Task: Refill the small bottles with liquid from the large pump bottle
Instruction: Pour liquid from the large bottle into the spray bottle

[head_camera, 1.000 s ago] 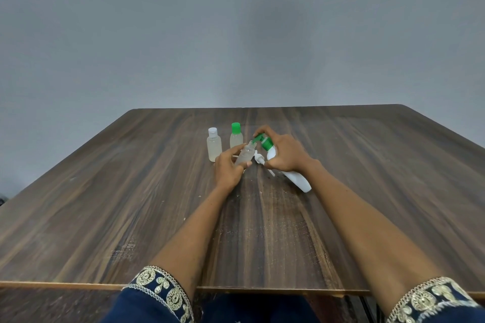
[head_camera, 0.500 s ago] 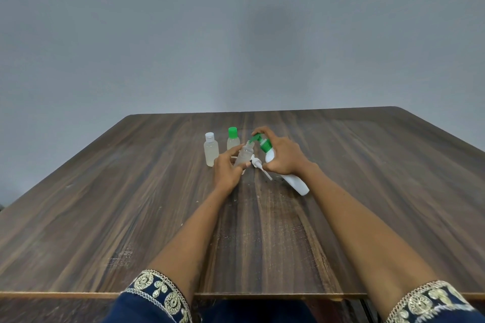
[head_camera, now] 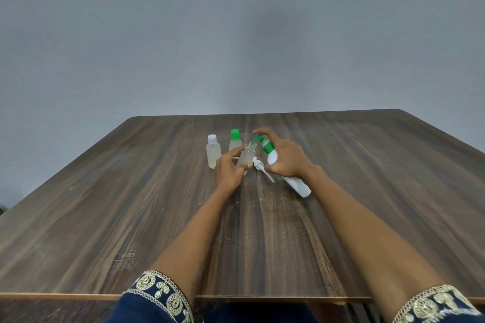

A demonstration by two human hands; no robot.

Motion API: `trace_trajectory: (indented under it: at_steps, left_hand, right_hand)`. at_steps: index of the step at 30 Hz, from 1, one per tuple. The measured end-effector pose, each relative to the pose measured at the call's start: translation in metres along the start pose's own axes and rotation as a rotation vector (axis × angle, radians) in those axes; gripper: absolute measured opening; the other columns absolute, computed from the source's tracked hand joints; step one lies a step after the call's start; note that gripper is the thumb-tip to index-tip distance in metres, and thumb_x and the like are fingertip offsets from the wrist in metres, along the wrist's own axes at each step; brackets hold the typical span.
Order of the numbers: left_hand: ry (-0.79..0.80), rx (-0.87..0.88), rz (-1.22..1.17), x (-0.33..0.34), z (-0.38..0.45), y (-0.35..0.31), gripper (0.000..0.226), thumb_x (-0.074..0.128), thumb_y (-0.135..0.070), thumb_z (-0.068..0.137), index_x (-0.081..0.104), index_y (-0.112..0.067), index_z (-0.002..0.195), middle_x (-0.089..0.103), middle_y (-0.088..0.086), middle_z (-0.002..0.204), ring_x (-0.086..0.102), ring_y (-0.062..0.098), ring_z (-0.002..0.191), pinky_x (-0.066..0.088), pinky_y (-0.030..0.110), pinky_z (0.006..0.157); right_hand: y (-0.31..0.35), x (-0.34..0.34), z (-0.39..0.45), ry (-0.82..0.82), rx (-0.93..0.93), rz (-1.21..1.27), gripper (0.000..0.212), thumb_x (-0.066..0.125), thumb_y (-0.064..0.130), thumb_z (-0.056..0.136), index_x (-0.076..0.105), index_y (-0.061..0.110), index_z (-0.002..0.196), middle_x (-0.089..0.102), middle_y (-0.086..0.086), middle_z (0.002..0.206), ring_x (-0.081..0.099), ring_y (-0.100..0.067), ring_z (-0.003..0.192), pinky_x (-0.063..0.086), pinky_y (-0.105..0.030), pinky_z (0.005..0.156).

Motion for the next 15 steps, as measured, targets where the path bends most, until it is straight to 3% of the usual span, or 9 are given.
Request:
trace_trajectory:
  at_steps: [7, 12, 15]
  left_hand:
    - [0.009, -0.033, 0.046, 0.0005, 0.0002, 0.0052, 0.051, 0.074, -0.01, 0.077, 0.059, -0.02, 0.125, 0.064, 0.006, 0.119, 0.055, 0.014, 0.091, 0.049, 0.033, 0.085]
    - [0.026, -0.019, 0.054, 0.0002, -0.0006, 0.0059, 0.052, 0.073, -0.011, 0.077, 0.058, -0.019, 0.126, 0.064, 0.006, 0.12, 0.055, 0.015, 0.092, 0.049, 0.032, 0.085]
    - [0.025, -0.022, 0.043, 0.0007, -0.0001, 0.0056, 0.052, 0.073, -0.011, 0.077, 0.058, -0.019, 0.126, 0.064, 0.007, 0.12, 0.056, 0.015, 0.092, 0.049, 0.031, 0.084]
  right_hand:
    - [0.0001, 0.0011, 0.0011, 0.052, 0.034, 0.01, 0.068, 0.07, 0.018, 0.067, 0.043, 0.029, 0.128, 0.038, 0.008, 0.054, 0.04, -0.012, 0.047, 0.029, -0.023, 0.047]
    - [0.0015, 0.0024, 0.0004, 0.046, 0.041, 0.03, 0.064, 0.06, 0.032, 0.061, 0.043, 0.031, 0.123, 0.04, 0.006, 0.053, 0.041, -0.012, 0.047, 0.033, -0.026, 0.047]
    - [0.0007, 0.0013, 0.0004, 0.026, 0.029, 0.033, 0.066, 0.068, 0.03, 0.067, 0.041, 0.031, 0.127, 0.042, 0.007, 0.056, 0.043, -0.012, 0.049, 0.032, -0.024, 0.048]
Point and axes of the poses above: each hand's wrist, its own z-axis towards the middle knuckle, its own x-axis out of the palm, y = z × x, the point moved 1 cm from there along z, towards the middle knuckle
